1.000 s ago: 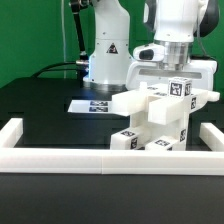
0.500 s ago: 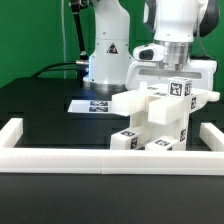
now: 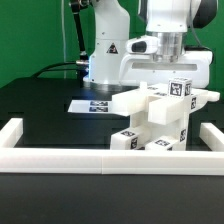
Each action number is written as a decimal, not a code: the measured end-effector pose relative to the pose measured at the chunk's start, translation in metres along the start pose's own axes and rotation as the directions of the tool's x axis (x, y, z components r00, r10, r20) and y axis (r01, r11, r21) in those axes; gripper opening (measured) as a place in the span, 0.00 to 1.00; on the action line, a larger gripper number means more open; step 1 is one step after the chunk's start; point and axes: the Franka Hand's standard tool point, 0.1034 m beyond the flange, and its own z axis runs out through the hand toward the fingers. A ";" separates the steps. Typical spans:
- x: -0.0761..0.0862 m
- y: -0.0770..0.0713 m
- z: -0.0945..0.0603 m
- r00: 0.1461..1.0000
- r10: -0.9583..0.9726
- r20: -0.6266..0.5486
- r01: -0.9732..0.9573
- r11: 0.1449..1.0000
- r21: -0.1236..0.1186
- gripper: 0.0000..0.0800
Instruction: Assemble chair
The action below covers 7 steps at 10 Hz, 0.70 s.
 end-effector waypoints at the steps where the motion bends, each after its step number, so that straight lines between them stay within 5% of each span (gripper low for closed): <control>1: 0.000 0.000 0.000 1.000 0.000 0.000 0.000 1.000 0.000 0.79; 7: 0.026 0.008 0.001 0.999 -0.026 -0.023 0.026 1.000 0.002 0.81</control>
Offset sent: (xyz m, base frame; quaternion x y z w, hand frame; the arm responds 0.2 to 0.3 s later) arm 0.0206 -0.0044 0.0022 0.0049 0.0043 -0.0224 0.9997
